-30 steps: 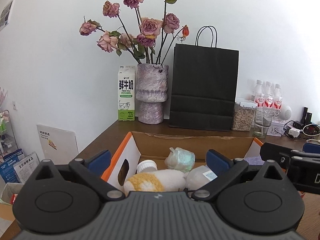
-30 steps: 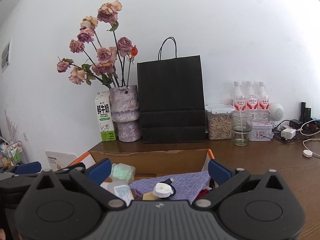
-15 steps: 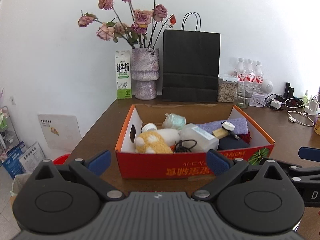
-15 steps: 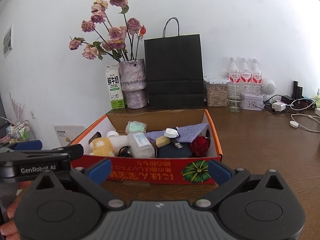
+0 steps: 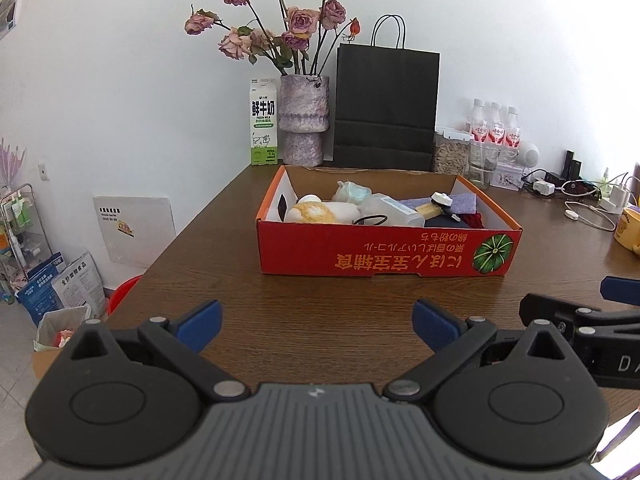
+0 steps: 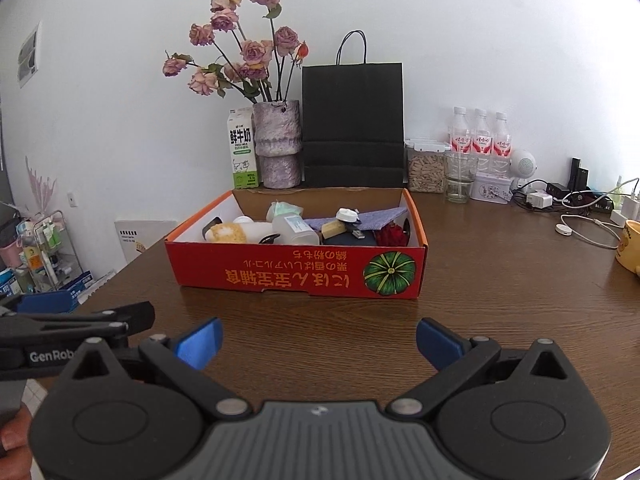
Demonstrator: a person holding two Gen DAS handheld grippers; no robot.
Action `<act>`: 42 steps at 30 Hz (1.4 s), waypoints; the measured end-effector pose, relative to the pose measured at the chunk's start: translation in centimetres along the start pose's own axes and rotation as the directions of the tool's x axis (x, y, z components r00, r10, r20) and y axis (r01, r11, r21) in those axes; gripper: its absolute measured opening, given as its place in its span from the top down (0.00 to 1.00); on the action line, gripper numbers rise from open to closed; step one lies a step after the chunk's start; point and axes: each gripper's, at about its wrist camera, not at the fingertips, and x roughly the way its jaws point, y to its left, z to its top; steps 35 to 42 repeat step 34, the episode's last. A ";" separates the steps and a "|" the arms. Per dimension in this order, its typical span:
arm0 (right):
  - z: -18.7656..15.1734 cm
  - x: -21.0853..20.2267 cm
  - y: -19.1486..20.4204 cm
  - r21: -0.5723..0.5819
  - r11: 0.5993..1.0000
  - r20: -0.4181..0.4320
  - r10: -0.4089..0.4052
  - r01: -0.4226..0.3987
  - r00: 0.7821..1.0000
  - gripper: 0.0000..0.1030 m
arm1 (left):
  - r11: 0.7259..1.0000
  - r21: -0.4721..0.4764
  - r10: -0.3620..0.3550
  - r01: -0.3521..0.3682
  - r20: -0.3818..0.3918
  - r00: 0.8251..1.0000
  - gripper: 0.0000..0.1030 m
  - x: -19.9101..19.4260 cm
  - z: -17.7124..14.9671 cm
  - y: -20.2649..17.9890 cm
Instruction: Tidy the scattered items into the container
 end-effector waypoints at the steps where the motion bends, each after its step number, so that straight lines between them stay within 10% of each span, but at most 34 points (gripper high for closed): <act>1: 0.0 0.0 -0.1 0.002 1.000 0.001 -0.002 0.002 1.000 0.00 | 1.000 0.006 0.000 0.000 -0.003 1.000 0.00 0.1 0.0 -0.1; 42: -0.5 1.2 -0.6 0.020 1.000 -0.045 0.001 -0.001 0.999 0.00 | 1.000 0.012 -0.008 0.009 -0.054 0.998 0.00 1.1 -0.7 -0.3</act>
